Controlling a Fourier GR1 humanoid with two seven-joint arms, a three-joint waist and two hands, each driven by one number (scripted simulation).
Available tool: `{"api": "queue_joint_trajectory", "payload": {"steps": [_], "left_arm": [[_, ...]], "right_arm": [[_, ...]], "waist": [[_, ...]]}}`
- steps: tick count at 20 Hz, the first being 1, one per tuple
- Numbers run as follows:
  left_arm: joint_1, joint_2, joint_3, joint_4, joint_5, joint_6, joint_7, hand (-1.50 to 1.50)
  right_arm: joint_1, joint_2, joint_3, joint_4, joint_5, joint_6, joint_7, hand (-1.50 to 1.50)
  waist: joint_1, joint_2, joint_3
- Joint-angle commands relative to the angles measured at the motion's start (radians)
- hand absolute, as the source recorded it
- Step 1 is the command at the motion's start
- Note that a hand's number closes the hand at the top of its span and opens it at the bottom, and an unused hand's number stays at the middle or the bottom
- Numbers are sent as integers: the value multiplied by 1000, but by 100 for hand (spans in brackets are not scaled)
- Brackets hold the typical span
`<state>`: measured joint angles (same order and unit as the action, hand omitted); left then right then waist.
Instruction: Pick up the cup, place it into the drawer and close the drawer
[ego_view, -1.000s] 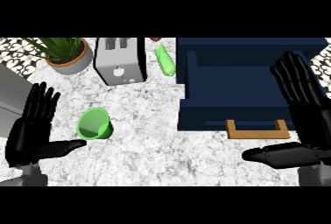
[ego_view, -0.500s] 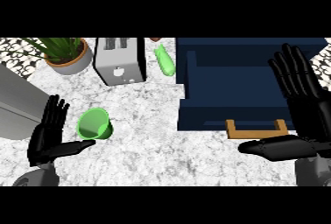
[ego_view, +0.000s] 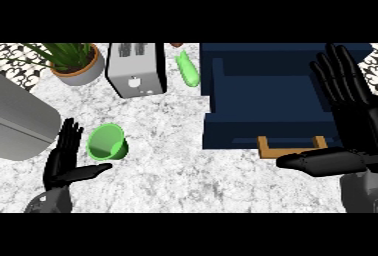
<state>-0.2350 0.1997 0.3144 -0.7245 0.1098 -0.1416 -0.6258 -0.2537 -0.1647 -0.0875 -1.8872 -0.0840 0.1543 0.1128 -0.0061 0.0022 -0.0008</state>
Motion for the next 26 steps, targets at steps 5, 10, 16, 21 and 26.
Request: {"api": "queue_joint_trajectory", "payload": {"steps": [5, 10, 16, 21, 26], "left_arm": [[-140, 68, 40, 358, -18, -24, -213, -150], [-178, 50, 48, 528, -51, -29, -401, -150], [-220, 47, 60, 564, -46, -22, -425, -150], [-256, 7, 43, 567, -69, 18, -421, -150], [-252, 29, 44, 578, -71, -28, -432, -150]], "right_arm": [[47, 14, -1, 49, 17, 24, -96, -150], [0, -13, -22, -12, -35, 26, 19, -150], [-64, -5, 1, 13, -16, 9, 51, -150], [-45, -2, -21, 54, -4, 5, -2, -150], [-39, -46, -61, -3, -72, 50, 32, -150]], "waist": [[-2, 1, 0], [-17, 6, -2], [-19, 9, -4], [-24, 11, -4], [-30, 10, -4]]}}
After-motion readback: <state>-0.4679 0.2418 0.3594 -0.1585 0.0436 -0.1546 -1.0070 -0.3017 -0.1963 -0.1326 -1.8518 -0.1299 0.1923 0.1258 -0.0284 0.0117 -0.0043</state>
